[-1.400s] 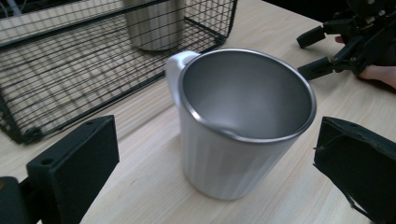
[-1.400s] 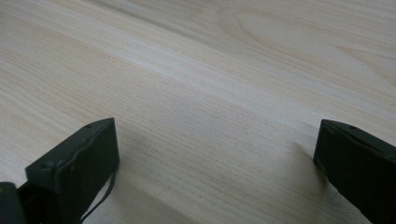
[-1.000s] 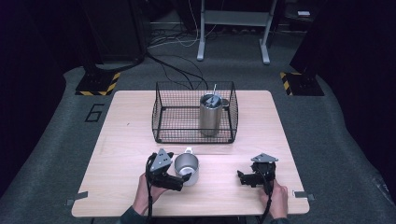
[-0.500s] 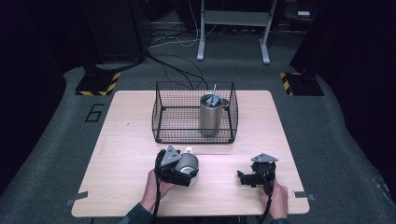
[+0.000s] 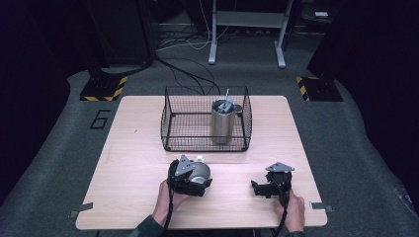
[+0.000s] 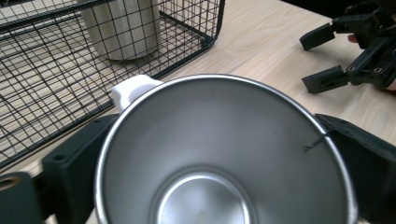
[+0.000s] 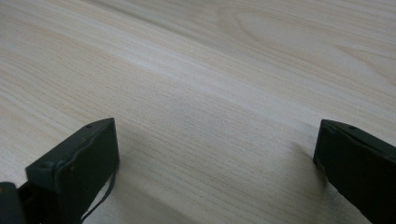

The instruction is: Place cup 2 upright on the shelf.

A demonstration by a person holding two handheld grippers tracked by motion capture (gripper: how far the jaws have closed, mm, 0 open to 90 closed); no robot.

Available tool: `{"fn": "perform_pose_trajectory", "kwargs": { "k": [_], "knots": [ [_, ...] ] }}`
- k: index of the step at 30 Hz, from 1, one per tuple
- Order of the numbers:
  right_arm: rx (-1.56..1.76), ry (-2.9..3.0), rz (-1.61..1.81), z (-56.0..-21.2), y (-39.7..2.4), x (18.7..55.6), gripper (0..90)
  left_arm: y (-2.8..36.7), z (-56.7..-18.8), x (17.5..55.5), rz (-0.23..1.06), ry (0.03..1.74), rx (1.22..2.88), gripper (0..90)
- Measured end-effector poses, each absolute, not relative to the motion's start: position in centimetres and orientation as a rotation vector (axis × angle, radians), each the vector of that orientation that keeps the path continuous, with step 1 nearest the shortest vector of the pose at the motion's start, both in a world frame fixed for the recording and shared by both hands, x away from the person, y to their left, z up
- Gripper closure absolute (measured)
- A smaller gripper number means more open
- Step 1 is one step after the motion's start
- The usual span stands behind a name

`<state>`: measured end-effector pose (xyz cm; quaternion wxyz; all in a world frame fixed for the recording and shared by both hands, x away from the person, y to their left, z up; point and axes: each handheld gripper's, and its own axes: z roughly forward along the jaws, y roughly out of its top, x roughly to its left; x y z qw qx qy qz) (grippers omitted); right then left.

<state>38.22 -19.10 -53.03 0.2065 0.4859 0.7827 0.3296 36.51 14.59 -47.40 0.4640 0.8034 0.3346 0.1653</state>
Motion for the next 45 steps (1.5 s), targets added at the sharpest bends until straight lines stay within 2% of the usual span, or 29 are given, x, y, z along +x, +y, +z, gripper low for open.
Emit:
{"fn": "perform_pose_trajectory", "kwargs": {
  "k": [16, 45],
  "knots": [
    [1.355, 2.18, 0.918, -53.0, -19.1, 38.2, 0.0, 15.3, -47.2, 36.5, 0.432, 0.856, 1.946, 6.4],
    [1.355, 2.181, 0.918, -53.0, -19.1, 38.2, 0.0, 17.4, -43.3, 37.7, 0.431, 0.815, 1.925, 6.4]
  ]
}}
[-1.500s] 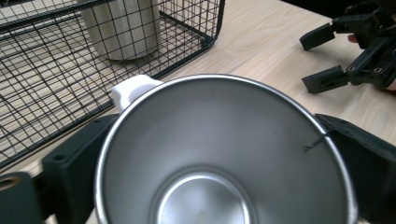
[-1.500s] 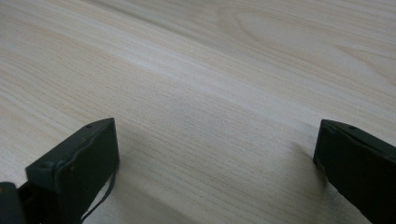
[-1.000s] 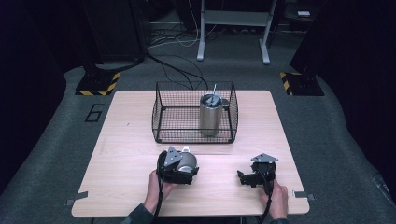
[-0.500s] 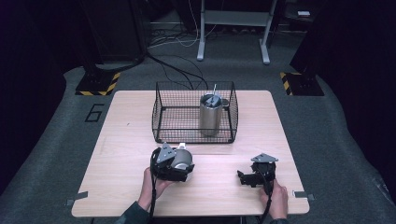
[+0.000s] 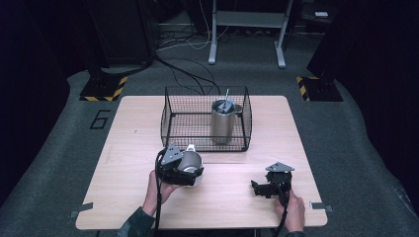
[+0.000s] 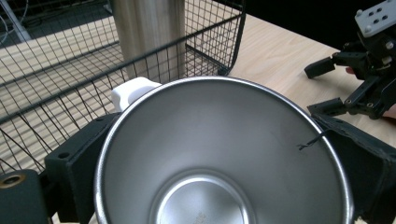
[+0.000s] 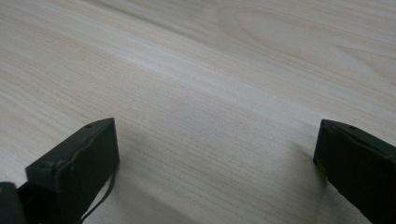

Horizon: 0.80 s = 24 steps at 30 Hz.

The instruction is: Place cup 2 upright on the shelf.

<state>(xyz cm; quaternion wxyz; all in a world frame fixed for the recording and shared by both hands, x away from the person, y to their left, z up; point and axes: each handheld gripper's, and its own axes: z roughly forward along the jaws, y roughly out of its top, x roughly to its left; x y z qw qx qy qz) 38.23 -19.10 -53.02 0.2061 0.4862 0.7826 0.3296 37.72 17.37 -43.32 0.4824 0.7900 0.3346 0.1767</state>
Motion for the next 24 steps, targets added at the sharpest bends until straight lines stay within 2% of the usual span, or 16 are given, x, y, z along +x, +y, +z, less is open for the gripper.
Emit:
{"fn": "perform_pose_trajectory", "kwargs": {
  "k": [24],
  "knots": [
    [1.354, 2.181, 0.918, -53.0, -19.1, 38.2, 0.0, 18.0, -39.2, 39.5, 0.451, 0.768, 1.912, 6.4]
  ]
}}
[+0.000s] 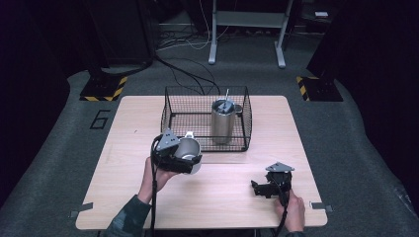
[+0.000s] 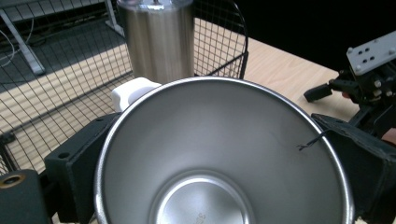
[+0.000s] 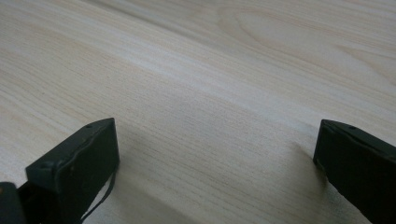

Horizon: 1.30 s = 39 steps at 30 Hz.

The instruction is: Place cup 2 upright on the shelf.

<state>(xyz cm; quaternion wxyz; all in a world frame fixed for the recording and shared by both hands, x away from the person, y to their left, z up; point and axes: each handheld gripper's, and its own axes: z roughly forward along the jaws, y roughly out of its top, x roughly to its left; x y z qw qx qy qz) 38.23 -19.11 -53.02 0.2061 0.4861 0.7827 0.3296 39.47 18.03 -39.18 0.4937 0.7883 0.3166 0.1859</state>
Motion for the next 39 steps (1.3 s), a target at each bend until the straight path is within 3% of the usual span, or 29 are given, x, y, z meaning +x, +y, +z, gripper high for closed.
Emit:
{"fn": "perform_pose_trajectory", "kwargs": {
  "k": [39],
  "knots": [
    [1.353, 2.182, 0.919, -53.0, -19.1, 38.2, 0.0, 18.4, -33.4, 46.1, 0.488, 0.763, 1.89, 6.4]
  ]
}}
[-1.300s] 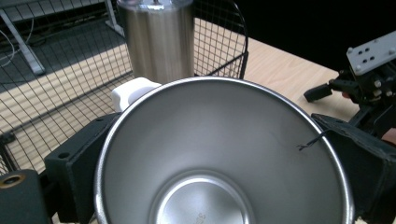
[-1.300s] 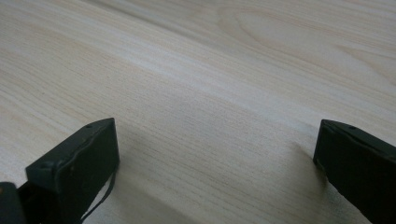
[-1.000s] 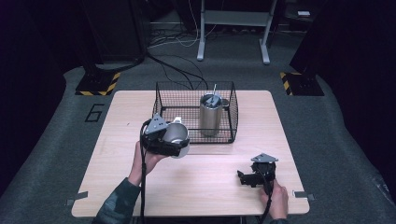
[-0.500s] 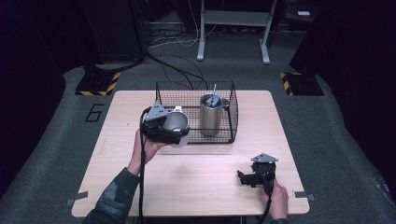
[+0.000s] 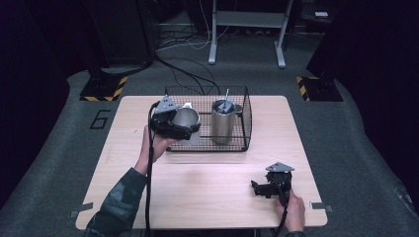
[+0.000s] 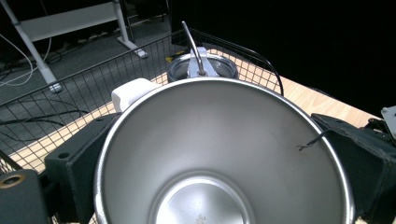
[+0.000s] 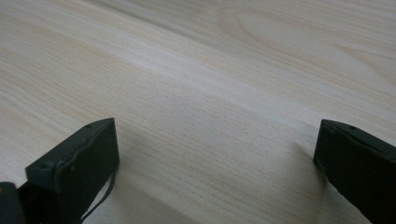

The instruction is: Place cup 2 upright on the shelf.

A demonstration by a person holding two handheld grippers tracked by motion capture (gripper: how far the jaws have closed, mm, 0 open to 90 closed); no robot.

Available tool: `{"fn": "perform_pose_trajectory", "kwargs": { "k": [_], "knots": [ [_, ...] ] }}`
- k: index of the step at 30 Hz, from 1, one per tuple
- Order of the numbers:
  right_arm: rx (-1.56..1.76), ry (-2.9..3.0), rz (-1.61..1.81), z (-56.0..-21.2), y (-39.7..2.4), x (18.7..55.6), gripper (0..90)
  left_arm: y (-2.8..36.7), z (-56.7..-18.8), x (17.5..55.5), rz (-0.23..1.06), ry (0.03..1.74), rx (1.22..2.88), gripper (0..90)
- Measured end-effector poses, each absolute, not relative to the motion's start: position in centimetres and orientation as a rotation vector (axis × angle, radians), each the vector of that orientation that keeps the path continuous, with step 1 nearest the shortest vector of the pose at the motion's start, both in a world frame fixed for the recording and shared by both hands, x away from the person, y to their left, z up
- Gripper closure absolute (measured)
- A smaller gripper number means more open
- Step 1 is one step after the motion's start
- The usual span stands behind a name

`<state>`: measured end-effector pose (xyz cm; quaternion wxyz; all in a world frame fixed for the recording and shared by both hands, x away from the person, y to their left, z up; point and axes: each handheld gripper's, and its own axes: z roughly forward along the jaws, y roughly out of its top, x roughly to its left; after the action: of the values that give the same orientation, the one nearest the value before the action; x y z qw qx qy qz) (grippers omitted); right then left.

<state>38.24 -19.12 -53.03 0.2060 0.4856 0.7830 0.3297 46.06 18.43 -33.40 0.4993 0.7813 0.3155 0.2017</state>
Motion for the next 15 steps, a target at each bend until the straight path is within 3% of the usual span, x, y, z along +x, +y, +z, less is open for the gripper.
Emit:
{"fn": "perform_pose_trajectory", "kwargs": {
  "k": [15],
  "knots": [
    [1.353, 2.182, 0.919, -53.0, -19.1, 38.2, 0.0, 18.3, -33.0, 49.4, 0.472, 0.79, 1.889, 6.4]
  ]
}}
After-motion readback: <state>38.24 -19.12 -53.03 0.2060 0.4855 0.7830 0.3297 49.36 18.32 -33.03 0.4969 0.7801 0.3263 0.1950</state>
